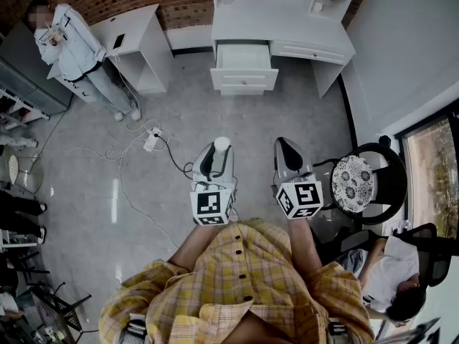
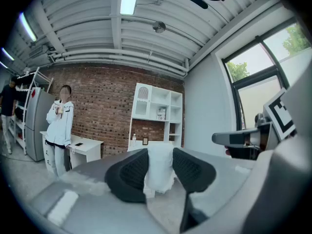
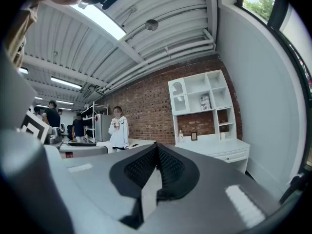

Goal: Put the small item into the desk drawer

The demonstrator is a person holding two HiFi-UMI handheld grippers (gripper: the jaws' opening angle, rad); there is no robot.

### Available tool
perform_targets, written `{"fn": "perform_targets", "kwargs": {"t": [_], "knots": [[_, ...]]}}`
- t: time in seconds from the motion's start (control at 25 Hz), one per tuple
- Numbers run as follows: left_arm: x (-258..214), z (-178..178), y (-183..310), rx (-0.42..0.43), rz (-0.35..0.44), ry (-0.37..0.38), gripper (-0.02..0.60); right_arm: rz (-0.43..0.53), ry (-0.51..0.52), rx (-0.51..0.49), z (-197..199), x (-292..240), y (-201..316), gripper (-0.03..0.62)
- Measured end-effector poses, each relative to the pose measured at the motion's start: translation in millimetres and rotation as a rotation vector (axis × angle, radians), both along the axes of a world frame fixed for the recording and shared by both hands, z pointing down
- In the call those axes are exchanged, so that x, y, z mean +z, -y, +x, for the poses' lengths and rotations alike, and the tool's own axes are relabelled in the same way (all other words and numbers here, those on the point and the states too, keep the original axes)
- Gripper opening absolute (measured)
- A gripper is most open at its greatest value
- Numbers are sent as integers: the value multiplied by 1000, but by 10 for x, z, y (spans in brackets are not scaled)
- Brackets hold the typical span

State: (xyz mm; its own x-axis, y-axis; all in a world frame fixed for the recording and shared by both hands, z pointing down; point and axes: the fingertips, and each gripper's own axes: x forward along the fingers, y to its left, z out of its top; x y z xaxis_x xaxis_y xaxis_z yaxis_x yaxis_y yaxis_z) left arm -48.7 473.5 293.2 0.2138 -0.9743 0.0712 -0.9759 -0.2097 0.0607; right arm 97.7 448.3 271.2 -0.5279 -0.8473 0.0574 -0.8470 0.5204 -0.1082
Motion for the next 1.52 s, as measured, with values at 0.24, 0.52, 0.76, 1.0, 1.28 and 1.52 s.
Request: {"fn": "perform_targets", "kwargs": {"t": [0.24,0.52,0.76,1.0,1.28,1.52], "knots": [[9,-93,-29,20,-17,-25,167,-9,-7,18,-109,17,-36,-4],[28,-219,-28,62,-9,-37,167,8,15,56,-237,-23,-82,-5],[73,-201,-29,91,-12,-45,167,21,17,63,-328,-40,-89,-5],[96,-303,79,86,-16,-63,167,30,10,54,-429,-56,15,-6],[110,-328,445,76,-6,-49,167,33,12,16,-529,11,398,-6],[210,-437,1039,52,-33,-35,167,12,24,-4,-615,135,978,-6]]}}
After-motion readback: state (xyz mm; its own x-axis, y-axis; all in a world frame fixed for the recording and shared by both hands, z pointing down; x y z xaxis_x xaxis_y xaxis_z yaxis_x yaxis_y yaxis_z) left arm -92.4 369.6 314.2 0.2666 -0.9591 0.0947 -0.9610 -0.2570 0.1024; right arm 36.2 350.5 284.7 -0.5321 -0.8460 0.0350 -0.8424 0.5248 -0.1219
